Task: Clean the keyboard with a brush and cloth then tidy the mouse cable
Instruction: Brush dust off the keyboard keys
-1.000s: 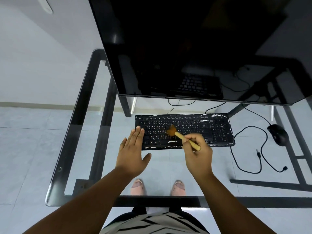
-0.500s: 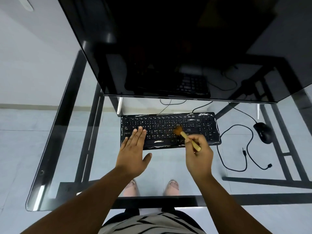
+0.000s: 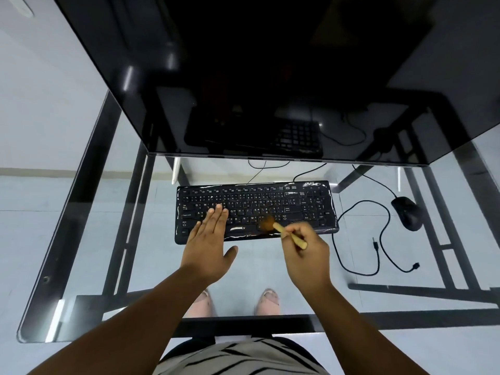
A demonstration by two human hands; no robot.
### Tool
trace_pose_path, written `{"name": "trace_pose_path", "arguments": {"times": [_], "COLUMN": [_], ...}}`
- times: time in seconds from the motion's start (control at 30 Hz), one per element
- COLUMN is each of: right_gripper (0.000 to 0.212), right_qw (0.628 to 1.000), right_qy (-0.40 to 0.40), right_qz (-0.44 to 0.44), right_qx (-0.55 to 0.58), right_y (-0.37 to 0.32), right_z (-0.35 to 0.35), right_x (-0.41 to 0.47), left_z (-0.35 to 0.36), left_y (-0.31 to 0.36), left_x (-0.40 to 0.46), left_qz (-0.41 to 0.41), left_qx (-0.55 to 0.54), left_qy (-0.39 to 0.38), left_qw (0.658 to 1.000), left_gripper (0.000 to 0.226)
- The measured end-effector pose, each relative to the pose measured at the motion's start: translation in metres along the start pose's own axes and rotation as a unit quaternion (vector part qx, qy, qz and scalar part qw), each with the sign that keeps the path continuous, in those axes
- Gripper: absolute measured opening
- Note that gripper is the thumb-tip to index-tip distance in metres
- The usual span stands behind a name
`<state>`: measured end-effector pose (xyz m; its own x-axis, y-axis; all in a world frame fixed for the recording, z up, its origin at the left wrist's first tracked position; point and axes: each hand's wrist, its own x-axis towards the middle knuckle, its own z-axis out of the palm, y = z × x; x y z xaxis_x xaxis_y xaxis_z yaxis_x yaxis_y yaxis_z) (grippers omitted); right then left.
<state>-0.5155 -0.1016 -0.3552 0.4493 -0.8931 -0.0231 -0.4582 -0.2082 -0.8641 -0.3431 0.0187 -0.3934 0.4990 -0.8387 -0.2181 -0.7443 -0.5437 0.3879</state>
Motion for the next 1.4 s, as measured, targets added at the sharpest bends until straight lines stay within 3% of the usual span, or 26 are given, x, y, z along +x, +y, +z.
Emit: {"name": "trace_pose_path", "arguments": {"times": [0.07, 0.2, 0.33, 0.47, 0.57, 0.63, 0.73, 0.83, 0.97, 1.07, 1.13, 1.2, 1.27, 1.4], "right_gripper": [0.014, 0.011, 0.016, 0.012, 0.013, 0.013, 0.012, 0.013, 0.012, 0.008, 0.009, 0.012, 0.011, 0.011], "right_qw": [0.999, 0.995, 0.999, 0.997, 0.999, 0.999, 0.996, 0.998, 0.998, 0.995, 0.997, 1.000, 0.998, 0.994], "right_qy": [0.003, -0.089, -0.023, -0.052, 0.010, -0.009, -0.051, 0.035, -0.046, 0.004, 0.038, -0.003, -0.035, 0.083], "right_qz": [-0.002, -0.037, -0.019, -0.054, -0.025, -0.029, -0.048, -0.017, -0.027, 0.013, 0.019, 0.017, 0.006, 0.023], "right_qx": [0.035, 0.005, 0.021, -0.012, -0.023, 0.009, -0.047, -0.054, -0.039, -0.096, -0.065, -0.024, -0.058, -0.060], "right_y": [-0.002, -0.003, -0.004, -0.006, -0.004, -0.004, -0.004, -0.002, 0.001, 0.009, 0.011, 0.011, 0.014, 0.023], "right_z": [0.000, 0.005, 0.006, 0.009, 0.006, 0.005, 0.003, -0.003, -0.010, -0.020, -0.028, -0.031, -0.033, -0.046], "right_x": [0.002, 0.001, 0.004, 0.005, 0.009, 0.012, 0.009, 0.012, 0.013, 0.016, 0.018, 0.019, 0.017, 0.022], "left_z": [0.000, -0.001, -0.002, -0.003, -0.004, -0.004, -0.004, -0.004, -0.002, 0.000, 0.002, 0.004, 0.006, 0.009], "left_y": [0.001, -0.002, -0.002, -0.006, -0.006, -0.005, -0.005, 0.001, 0.008, 0.014, 0.020, 0.025, 0.029, 0.040], "left_x": [0.000, 0.000, 0.001, 0.000, 0.001, 0.001, 0.000, 0.001, 0.002, 0.004, 0.007, 0.008, 0.010, 0.015], "left_qz": [0.001, 0.003, 0.009, 0.012, 0.015, 0.014, 0.005, -0.010, -0.023, -0.025, -0.023, -0.017, -0.012, -0.002], "left_qx": [0.002, 0.005, -0.003, -0.003, -0.005, -0.009, 0.000, 0.003, 0.026, 0.039, 0.031, 0.034, 0.037, 0.026], "left_qy": [-0.001, -0.003, -0.005, -0.008, -0.011, -0.011, -0.009, 0.004, 0.020, 0.024, 0.024, 0.017, 0.012, 0.002], "left_qw": [1.000, 1.000, 1.000, 1.000, 1.000, 1.000, 1.000, 1.000, 0.999, 0.999, 0.999, 0.999, 0.999, 1.000], "left_gripper": [0.083, 0.084, 0.083, 0.082, 0.082, 0.082, 0.082, 0.081, 0.081, 0.080, 0.079, 0.080, 0.080, 0.081]}}
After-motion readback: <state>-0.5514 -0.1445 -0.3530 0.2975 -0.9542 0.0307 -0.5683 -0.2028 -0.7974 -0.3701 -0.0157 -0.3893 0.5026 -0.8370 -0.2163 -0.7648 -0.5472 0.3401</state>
